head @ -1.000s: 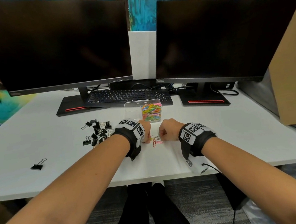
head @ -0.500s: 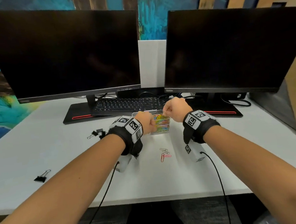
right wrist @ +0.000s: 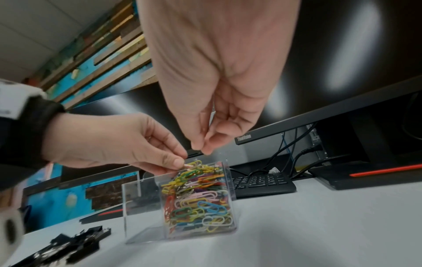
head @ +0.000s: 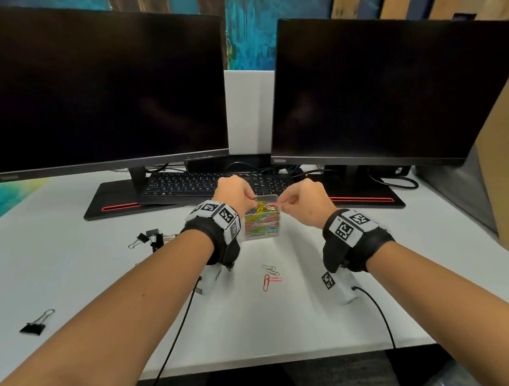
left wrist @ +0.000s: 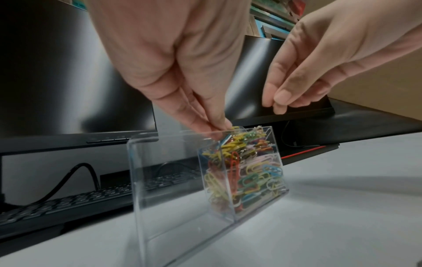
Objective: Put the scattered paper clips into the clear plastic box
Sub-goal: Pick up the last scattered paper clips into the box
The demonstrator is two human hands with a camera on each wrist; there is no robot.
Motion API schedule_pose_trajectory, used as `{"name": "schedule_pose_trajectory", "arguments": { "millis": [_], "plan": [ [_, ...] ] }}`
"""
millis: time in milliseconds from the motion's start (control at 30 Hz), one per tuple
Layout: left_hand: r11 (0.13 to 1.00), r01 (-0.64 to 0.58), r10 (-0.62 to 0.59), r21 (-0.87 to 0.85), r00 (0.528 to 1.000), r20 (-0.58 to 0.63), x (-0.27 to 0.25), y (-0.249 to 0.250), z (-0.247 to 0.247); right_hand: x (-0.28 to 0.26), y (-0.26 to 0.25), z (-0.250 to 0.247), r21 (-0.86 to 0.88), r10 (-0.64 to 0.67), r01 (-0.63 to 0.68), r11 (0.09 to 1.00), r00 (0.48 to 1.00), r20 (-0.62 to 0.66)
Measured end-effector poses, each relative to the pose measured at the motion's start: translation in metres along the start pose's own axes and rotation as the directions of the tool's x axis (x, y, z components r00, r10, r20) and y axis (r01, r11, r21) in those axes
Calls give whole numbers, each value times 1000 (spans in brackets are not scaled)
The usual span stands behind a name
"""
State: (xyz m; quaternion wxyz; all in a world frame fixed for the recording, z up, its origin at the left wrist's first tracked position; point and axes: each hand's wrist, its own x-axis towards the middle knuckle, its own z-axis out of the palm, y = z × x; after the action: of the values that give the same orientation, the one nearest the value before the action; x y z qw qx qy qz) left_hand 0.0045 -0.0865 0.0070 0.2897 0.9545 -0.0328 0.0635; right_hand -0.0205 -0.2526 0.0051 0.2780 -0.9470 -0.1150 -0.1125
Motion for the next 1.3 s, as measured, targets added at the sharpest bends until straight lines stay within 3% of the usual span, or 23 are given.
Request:
{"name": "schedule_pose_trajectory", "arguments": {
  "millis": [200, 300, 433, 567, 733, 933, 1033, 1200, 1300],
  "plan": [
    [997, -66, 64, -52, 997, -38, -2, -6, 3, -24, -9, 1, -5, -83, 86, 996, 976, 199],
    [991, -122, 116, -60, 988, -103, -10, -5, -2, -33, -13, 9, -71, -89, 130, 989, 904, 417],
    [988, -154, 153, -17, 986, -60, -25, -4, -5, -44, -24, 25, -215, -19, 186, 959, 795, 606],
    [991, -134, 135, 22, 990, -52, -39, -9, -5, -47, -28, 39, -291, 41, 167, 942, 804, 593],
    [989, -137, 137, 55, 991, 11, -54, -20, 1, -50, -25, 37, -242, 13, 141, 960, 839, 543],
    [986, -123, 115, 114, 990, 78, -69, -24, 10, -50, -23, 37, -182, 46, 63, 981, 843, 536],
    [977, -141, 116, 163, 981, 153, -75, -24, 14, -51, -21, 37, -152, 59, 27, 988, 845, 532],
    [948, -193, 99, 252, 935, 341, -89, -20, 22, -53, -18, 38, -263, 70, 84, 961, 848, 525],
    [939, -216, 99, 268, 916, 389, -93, -14, 28, -55, -15, 35, -284, 73, 102, 953, 836, 544]
  ]
}}
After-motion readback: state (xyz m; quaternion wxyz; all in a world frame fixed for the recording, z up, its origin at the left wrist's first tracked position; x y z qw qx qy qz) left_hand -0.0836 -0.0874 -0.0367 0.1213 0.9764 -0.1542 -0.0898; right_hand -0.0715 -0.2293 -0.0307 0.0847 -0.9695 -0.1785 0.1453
